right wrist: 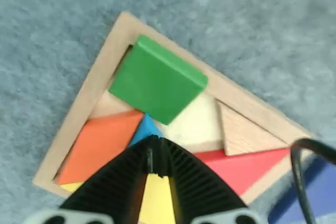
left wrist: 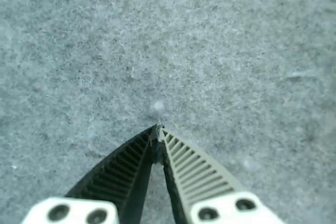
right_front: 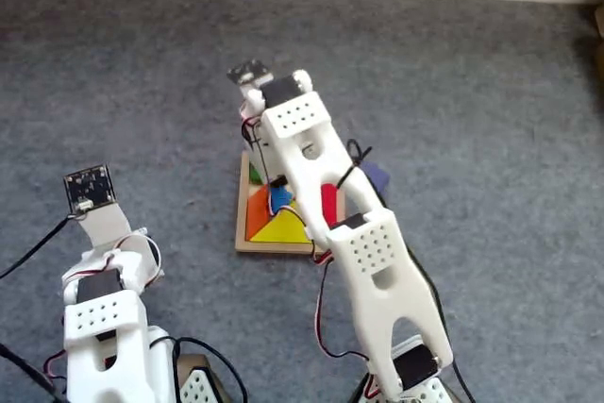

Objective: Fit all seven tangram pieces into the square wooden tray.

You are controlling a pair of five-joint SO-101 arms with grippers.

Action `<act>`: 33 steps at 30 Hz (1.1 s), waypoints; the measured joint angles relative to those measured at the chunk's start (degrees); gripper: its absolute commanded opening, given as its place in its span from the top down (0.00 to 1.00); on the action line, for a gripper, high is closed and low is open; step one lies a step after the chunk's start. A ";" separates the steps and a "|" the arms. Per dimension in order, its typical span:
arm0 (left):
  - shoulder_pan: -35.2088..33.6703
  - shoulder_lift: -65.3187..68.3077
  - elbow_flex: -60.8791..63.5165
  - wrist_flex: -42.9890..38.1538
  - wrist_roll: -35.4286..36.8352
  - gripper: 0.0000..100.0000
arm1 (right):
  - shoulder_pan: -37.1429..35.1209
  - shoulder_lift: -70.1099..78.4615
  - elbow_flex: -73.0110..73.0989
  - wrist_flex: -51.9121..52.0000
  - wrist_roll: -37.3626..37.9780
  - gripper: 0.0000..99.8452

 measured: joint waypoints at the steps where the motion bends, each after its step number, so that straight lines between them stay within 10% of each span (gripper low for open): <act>1: 0.09 0.00 0.00 0.00 0.00 0.99 | 0.00 0.70 0.00 0.00 0.00 1.00; 33: 0.18 0.00 0.00 0.00 0.00 0.99 | 2.90 -5.19 -0.09 -14.42 -6.51 1.00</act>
